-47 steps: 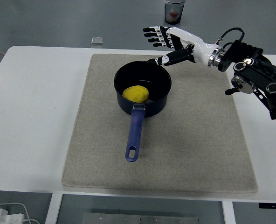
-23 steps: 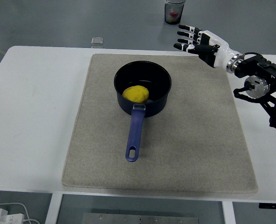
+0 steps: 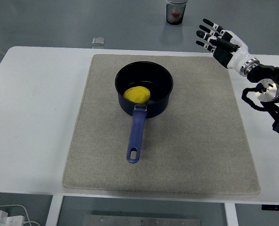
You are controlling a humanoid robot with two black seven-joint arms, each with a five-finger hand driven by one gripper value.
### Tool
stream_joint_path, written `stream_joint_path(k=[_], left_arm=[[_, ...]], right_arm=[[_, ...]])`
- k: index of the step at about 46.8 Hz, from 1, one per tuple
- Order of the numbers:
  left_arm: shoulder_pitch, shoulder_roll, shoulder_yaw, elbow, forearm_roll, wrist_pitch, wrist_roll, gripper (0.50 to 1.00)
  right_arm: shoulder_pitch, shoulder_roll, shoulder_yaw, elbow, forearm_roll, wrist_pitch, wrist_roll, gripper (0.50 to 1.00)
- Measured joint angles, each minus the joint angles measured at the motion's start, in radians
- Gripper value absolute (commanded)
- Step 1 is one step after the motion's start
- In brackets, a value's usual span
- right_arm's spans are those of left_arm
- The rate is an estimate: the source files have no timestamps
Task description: Put the potato in the blue pot
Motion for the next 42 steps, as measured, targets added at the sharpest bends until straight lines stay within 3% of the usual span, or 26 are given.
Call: stream_joint_path(k=[16, 24, 42], left_arm=[[0.0, 0.0, 0.0, 0.0, 0.0, 0.0, 0.0, 0.996], [0.0, 0.0, 0.0, 0.0, 0.0, 0.0, 0.0, 0.996], [0.0, 0.0, 0.0, 0.0, 0.0, 0.0, 0.0, 0.996]], right_arm=[[-0.009, 0.007, 0.01, -0.003, 0.002, -0.055, -0.016, 0.905], [-0.01, 0.009, 0.026, -0.001, 0.003, -0.057, -0.074, 0.905], [-0.025, 0.006, 0.029, 0.001, -0.015, -0.05, -0.072, 0.928]])
